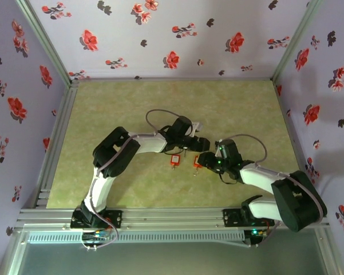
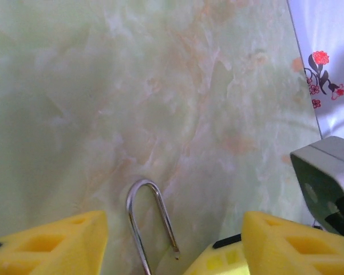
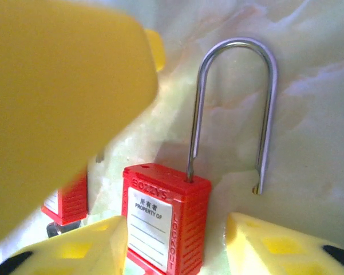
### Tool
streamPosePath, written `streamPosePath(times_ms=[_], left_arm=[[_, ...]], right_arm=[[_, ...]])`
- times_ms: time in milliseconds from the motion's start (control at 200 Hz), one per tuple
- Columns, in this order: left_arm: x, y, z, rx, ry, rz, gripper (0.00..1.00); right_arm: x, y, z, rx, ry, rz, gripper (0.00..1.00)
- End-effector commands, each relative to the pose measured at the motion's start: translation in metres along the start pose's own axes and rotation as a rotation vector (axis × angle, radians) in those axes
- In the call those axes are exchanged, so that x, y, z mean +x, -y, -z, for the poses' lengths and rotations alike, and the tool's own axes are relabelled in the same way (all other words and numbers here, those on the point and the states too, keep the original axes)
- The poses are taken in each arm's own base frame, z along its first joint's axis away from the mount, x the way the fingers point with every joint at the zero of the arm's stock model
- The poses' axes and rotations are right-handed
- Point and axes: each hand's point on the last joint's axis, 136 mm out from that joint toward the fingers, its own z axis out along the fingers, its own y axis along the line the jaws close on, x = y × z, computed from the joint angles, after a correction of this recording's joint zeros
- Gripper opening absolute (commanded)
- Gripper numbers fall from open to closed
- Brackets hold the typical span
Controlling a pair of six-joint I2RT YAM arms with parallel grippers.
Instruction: Unlock with the key
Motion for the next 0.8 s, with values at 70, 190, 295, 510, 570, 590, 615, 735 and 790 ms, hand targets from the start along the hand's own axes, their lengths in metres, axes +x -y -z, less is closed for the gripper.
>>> streamPosePath(times_ms=[70,190,295,510,570,590,615,735,790], left_arm=[[-0.038,0.018,0.026,0.042,0.123,0.0,0.85],[-0.063,0.032,0.053,0.031,0.199,-0.021,1.0],[-0.084,0.04,0.083,-0.001,0.271,-0.049,1.0],[-0.111,0.069,0.162,-0.112,0.416,-0.23,1.0],[-0.113,0.069,0.189,-0.199,0.474,-0.312,1.0],[-0.112,0.067,0.198,-0.232,0.494,-0.341,1.0],[-0.111,0.064,0.211,-0.272,0.523,-0.371,1.0],[-0.105,0.024,0.278,-0.523,0.654,-0.43,1.0],[-0.1,-0.006,0.311,-0.619,0.696,-0.378,1.0]], right_arm=[[0.013,0.031,0.02,0.165,-0.025,-0.026,0.58],[0.006,0.022,0.042,0.176,0.012,0.01,0.66],[0.001,0.015,0.067,0.187,0.061,0.045,0.76],[-0.021,0.001,0.119,0.213,0.235,0.144,0.97],[-0.033,-0.003,0.132,0.229,0.3,0.172,0.99],[-0.038,-0.004,0.136,0.241,0.319,0.185,0.99],[-0.043,-0.005,0.14,0.258,0.341,0.204,0.99],[-0.079,0.0,0.155,0.387,0.453,0.256,0.99],[-0.099,0.001,0.157,0.437,0.503,0.279,0.99]])
